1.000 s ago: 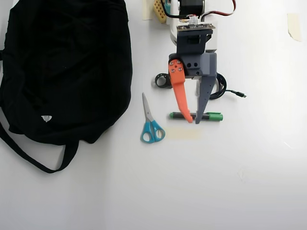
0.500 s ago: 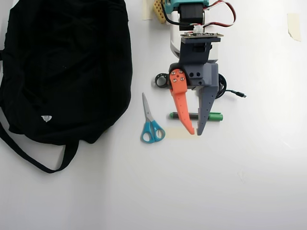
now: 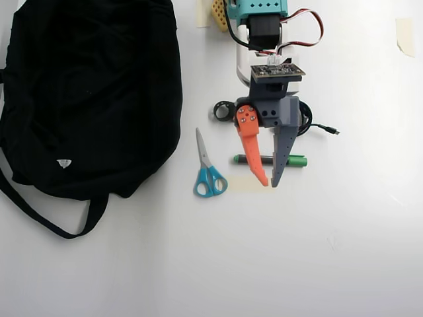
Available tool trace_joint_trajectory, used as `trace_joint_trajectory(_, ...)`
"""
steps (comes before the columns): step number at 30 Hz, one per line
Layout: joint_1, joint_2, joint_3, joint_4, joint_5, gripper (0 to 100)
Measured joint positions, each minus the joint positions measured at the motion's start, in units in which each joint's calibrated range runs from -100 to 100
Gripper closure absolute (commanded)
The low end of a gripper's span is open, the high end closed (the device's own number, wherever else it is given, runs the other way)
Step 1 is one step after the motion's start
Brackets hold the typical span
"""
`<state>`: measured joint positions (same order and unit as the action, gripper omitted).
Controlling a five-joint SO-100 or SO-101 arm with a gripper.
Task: Put the green marker into the black bag
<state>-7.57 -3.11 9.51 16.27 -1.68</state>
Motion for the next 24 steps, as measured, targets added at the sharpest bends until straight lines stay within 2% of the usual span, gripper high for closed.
trace_joint_trajectory(2,-0.29,-1.16,-0.71,3.52,-1.37,98)
trace_joint_trajectory(4,0.00,-1.66,-5.11,14.08,-4.54,98)
trace_joint_trajectory(7,-0.07,-1.66,-8.33,22.07,-5.27,98)
trace_joint_trajectory(15,-1.62,-1.91,-9.75,42.85,-2.05,98)
trace_joint_trajectory(24,-2.50,-1.91,-9.75,62.52,-1.66,98)
